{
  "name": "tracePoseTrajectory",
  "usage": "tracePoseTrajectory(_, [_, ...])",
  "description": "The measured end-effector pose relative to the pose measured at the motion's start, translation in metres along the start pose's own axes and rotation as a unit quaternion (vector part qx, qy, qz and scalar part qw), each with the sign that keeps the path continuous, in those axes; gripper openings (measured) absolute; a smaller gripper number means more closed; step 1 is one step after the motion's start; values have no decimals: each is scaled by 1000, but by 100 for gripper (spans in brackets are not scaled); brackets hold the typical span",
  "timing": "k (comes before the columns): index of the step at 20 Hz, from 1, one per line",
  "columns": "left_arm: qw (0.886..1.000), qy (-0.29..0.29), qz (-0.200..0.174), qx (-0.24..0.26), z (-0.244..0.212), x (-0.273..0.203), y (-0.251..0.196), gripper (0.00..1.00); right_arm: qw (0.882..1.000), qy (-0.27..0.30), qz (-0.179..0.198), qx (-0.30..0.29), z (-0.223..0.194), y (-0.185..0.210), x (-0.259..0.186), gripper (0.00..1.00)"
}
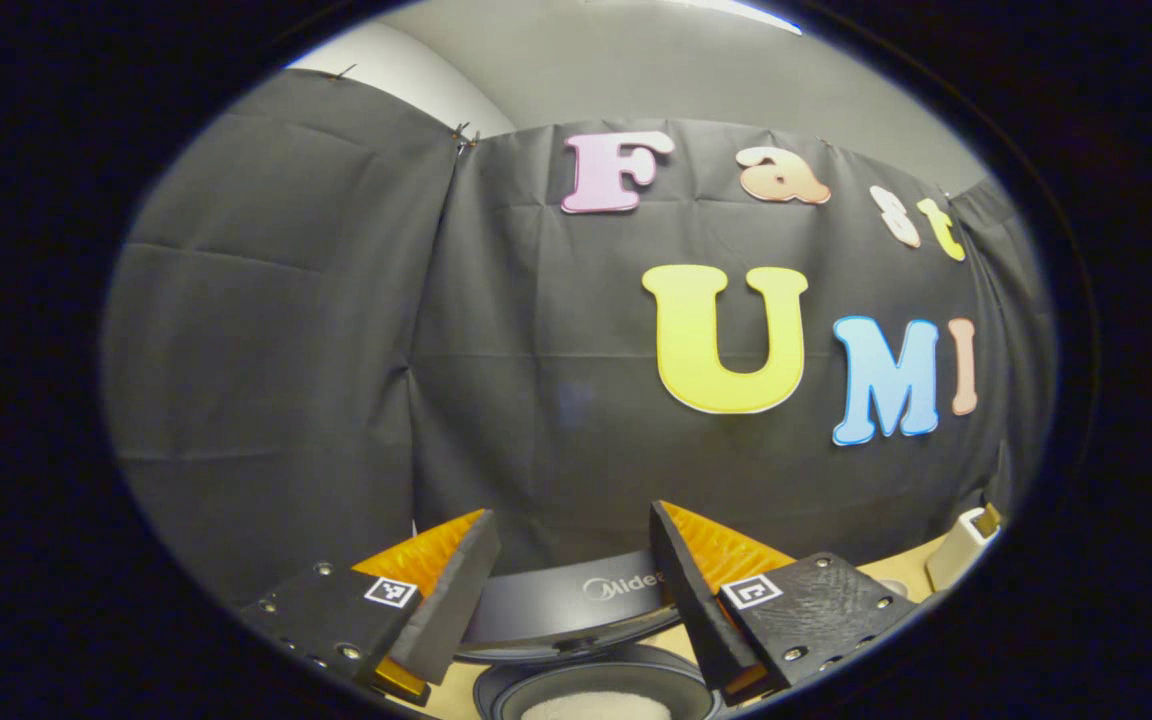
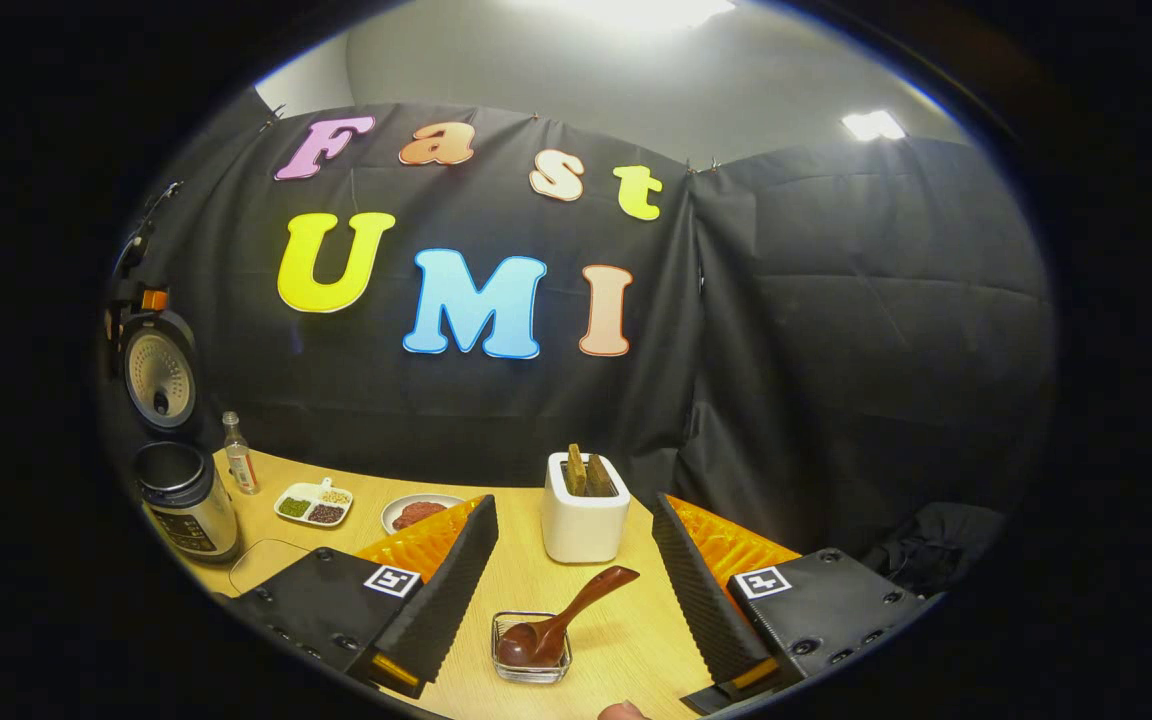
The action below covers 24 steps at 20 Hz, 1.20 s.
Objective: Close the left gripper, press the button to open the rice cooker; take a wooden spoon from the chopstick holder with the right hand, scoop a spoonful of rice and pour it into the rice cooker, then put the wooden spoon back into the chopstick holder.
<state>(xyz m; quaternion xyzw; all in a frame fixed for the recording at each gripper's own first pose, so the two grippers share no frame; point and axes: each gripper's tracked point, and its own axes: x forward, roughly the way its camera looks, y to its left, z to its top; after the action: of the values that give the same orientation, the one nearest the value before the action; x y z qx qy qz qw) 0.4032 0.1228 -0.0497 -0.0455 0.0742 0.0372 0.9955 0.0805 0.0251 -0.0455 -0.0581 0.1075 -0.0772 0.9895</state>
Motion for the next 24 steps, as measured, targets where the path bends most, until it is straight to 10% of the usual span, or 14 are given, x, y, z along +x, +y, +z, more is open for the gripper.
tracePoseTrajectory(24, [997,71,-30,7,-107,-137,-50,91,999,1,53,-10,-8,-35,-27,98])
